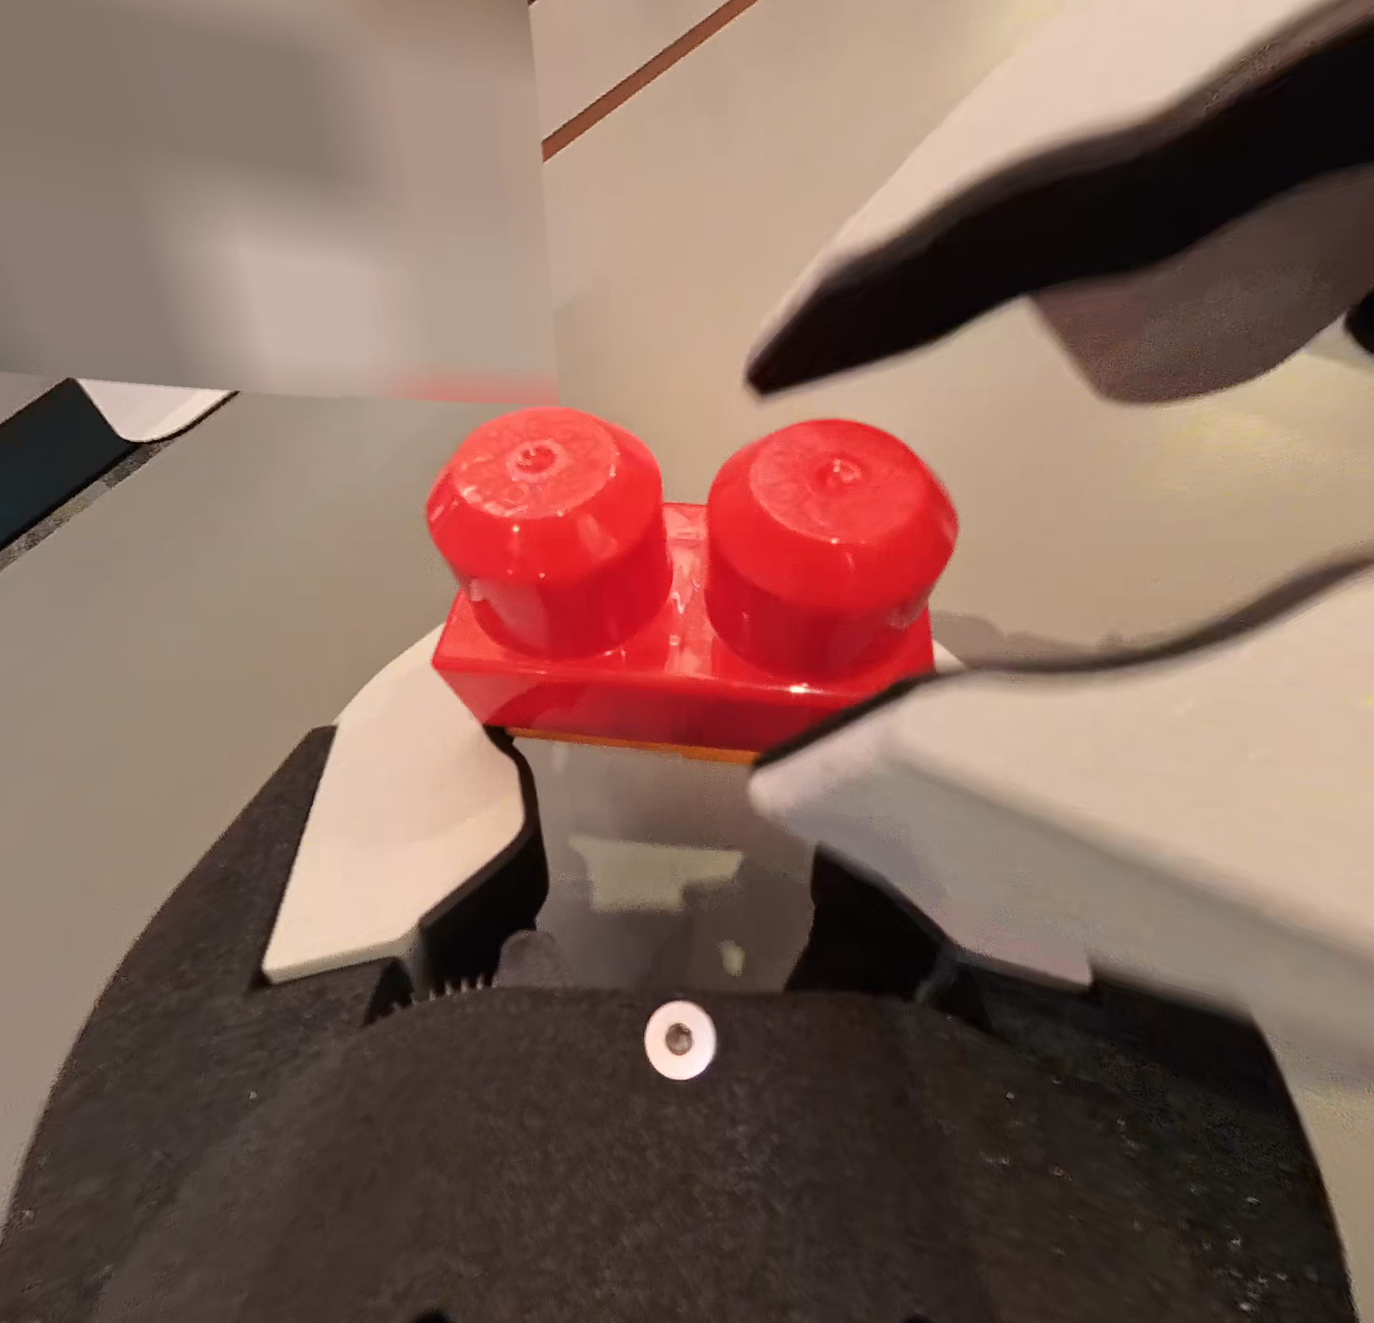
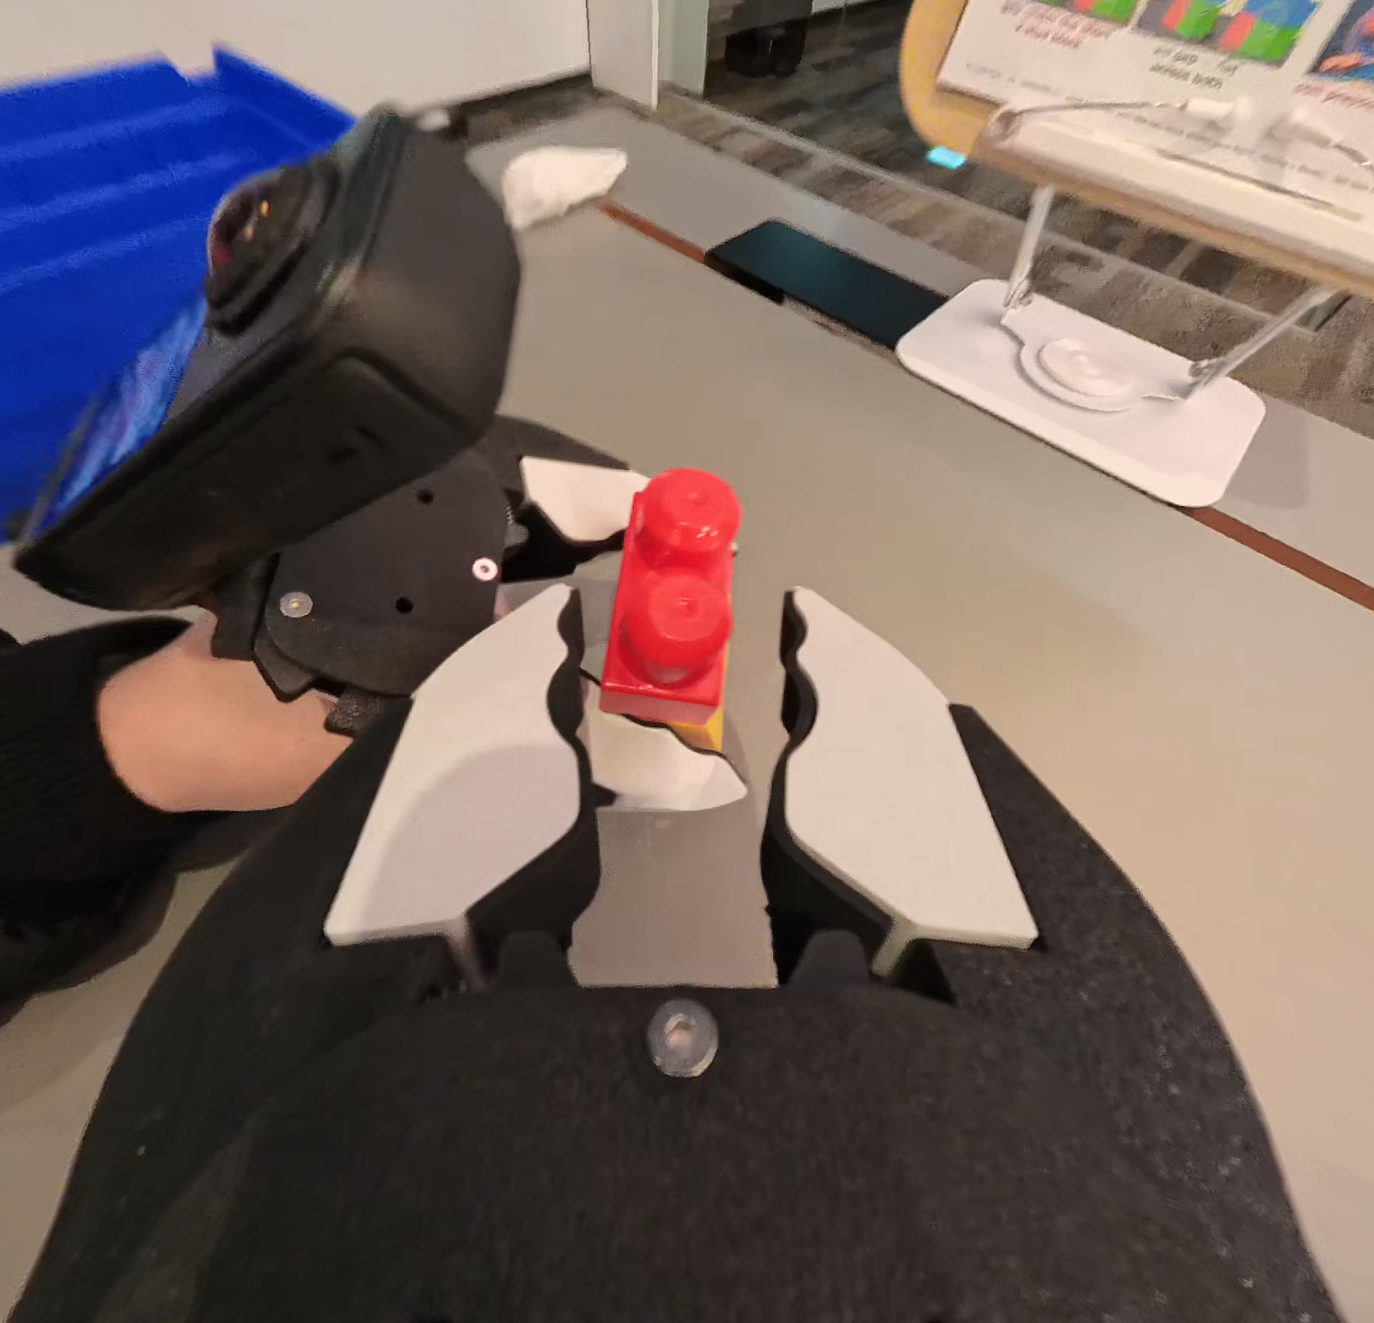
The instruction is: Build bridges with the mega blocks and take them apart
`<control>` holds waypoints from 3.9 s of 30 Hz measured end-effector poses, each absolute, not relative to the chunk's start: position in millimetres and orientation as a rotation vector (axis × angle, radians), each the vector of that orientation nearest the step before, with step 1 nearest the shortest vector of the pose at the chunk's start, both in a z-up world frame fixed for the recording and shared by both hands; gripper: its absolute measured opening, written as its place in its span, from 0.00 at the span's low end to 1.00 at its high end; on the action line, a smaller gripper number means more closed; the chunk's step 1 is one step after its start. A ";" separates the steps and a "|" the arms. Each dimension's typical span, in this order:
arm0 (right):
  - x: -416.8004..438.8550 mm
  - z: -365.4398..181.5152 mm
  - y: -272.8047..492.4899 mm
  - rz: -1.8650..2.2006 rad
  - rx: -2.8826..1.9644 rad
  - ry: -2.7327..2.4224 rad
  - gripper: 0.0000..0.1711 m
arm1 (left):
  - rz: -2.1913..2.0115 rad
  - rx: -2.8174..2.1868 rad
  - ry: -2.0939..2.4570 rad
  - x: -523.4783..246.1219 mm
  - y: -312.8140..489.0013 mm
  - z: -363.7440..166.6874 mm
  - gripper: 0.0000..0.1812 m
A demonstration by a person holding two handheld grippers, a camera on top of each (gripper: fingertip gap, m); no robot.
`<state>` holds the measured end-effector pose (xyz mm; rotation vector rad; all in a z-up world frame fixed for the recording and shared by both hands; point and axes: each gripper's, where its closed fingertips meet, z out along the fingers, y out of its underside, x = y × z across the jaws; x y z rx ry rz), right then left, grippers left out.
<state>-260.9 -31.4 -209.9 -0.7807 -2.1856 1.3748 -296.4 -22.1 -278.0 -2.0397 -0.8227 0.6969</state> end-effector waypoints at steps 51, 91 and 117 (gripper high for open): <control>-191.7 -235.5 -27.4 2.363 -1.595 -2.916 0.68 | 0.589 -2.059 -0.426 -245.2 32.2 -260.5 0.49; -201.0 -220.9 -20.7 2.497 -1.620 -2.758 0.73 | 0.597 -1.991 -0.352 -234.3 40.9 -243.9 0.49; -192.1 -216.4 -19.7 2.526 -1.495 -2.945 0.62 | 0.501 -1.969 -0.278 -219.3 55.0 -246.0 0.50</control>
